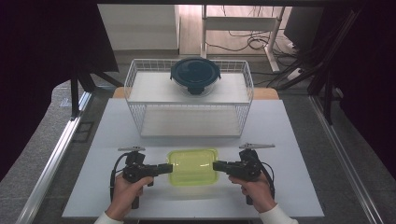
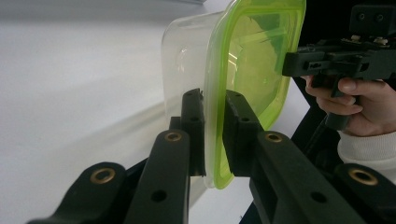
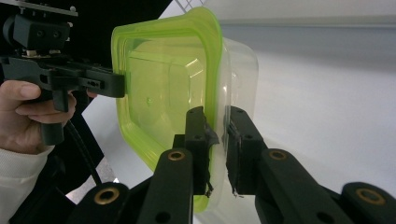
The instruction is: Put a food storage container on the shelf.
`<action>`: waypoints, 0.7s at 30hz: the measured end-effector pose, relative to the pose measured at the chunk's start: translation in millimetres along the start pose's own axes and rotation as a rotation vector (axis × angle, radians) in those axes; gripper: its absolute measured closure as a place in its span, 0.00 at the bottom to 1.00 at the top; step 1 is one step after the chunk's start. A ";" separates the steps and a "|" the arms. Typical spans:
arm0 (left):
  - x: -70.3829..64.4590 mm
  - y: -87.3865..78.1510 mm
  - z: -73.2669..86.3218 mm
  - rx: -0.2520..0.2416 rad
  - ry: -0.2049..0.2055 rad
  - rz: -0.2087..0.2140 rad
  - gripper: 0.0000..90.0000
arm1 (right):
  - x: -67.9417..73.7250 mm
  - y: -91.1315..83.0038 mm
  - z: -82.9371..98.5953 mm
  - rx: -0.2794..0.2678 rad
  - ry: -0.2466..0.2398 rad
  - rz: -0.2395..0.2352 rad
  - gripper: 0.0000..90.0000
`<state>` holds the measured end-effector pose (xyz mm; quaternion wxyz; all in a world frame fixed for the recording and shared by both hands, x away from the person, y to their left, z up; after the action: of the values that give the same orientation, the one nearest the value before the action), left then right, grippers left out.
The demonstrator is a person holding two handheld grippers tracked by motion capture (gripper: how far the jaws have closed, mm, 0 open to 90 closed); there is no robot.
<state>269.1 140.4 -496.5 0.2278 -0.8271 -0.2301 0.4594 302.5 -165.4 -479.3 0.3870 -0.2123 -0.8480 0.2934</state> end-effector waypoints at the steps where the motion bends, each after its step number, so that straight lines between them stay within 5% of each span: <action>1: -1.1 -1.1 -0.7 -0.003 0.004 -0.001 0.89 | 0.6 -0.8 -0.3 -0.004 -0.004 0.000 0.88; 21: -27.3 -39.1 -51.7 -0.077 0.104 -0.025 0.89 | 23.3 -36.6 -54.5 -0.089 -0.104 0.024 0.88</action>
<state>294.2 146.7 -431.1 0.2131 -0.8551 -0.2459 0.4036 326.0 -160.6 -413.8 0.3290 -0.2237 -0.8766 0.2706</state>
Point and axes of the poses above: each handheld gripper's, and its own axes: y roughly forward along the jaws, z roughly out of its underside, x roughly to its left, the point moved 3 cm from there along y, roughly forward along the jaws, and after that the axes turned 13 degrees about x, right-handed, at the moved point
